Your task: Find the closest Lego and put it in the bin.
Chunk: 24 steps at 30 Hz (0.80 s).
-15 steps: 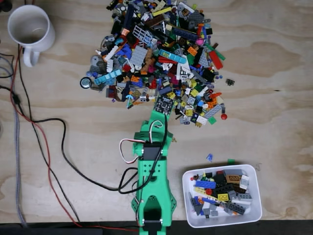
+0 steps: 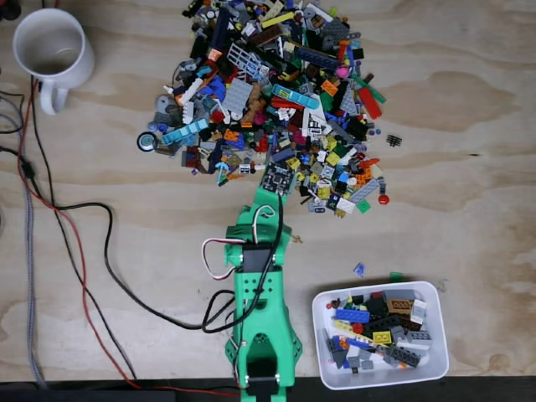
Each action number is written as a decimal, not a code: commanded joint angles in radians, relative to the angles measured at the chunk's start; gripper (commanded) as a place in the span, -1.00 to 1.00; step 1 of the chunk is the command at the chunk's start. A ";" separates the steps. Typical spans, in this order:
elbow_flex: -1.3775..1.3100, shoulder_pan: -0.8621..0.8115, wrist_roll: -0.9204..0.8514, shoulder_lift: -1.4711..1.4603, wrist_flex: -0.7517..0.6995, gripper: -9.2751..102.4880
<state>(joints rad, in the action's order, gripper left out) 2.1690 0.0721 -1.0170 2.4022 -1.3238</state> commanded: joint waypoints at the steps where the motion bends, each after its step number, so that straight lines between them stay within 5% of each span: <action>1: -0.034 0.091 0.054 -0.083 0.063 -0.51; 11: -0.373 0.273 0.161 -0.738 0.347 -0.49; 24: -0.673 0.293 0.091 -1.048 0.420 -0.49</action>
<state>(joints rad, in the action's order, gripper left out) 1.5953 0.3482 -0.9097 1.3254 -0.9158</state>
